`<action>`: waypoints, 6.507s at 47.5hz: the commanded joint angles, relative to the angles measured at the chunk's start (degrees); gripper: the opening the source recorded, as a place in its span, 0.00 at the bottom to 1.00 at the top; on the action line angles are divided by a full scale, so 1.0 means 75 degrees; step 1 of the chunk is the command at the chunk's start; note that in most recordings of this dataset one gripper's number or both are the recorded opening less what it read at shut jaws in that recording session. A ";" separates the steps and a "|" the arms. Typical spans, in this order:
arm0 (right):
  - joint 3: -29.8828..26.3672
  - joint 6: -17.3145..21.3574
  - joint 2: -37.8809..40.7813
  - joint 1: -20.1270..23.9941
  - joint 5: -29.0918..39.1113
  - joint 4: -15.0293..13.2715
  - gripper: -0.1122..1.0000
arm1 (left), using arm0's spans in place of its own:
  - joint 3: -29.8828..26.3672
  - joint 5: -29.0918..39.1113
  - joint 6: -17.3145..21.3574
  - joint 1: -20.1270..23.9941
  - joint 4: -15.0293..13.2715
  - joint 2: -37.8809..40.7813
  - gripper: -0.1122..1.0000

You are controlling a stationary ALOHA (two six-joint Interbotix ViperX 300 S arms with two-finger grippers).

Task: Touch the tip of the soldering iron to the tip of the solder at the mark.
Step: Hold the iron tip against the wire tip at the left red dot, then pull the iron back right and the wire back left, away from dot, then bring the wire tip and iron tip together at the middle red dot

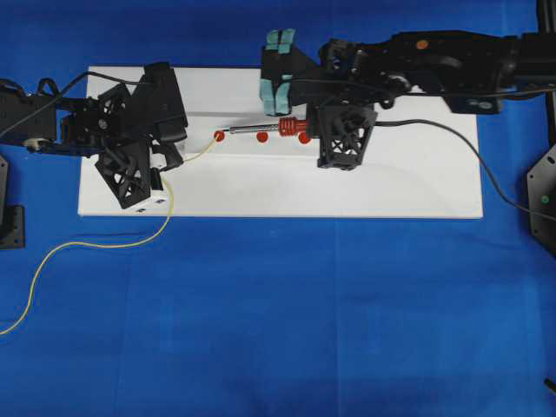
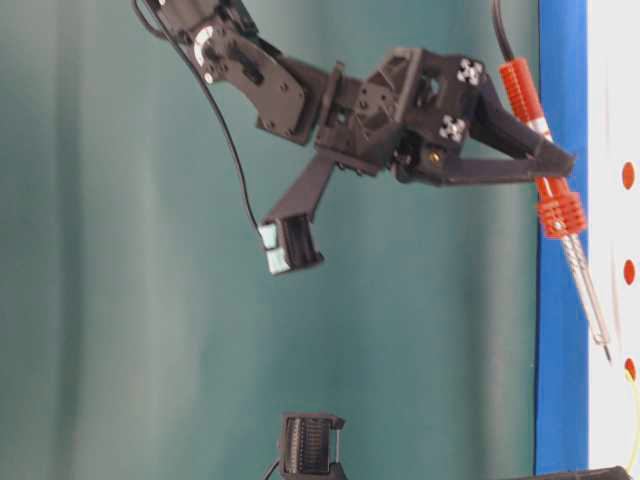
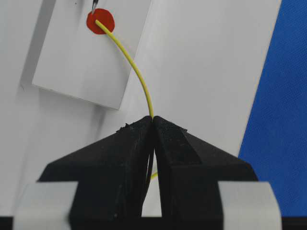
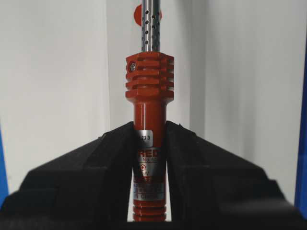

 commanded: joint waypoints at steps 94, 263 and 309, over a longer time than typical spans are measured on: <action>-0.0246 0.0023 0.0188 0.0047 -0.0012 -0.0363 0.16 | -0.0270 0.0117 0.0000 -0.0047 0.0012 0.0012 0.12; 0.2039 0.0727 -0.2320 -0.0082 -0.0340 -0.0820 0.16 | -0.1758 0.0551 0.0211 -0.0187 0.0023 0.0750 0.12; 0.1770 0.0727 -0.1547 0.0059 -0.0445 -0.0809 0.16 | -0.1887 0.0492 0.0176 -0.0176 0.0023 0.1219 0.12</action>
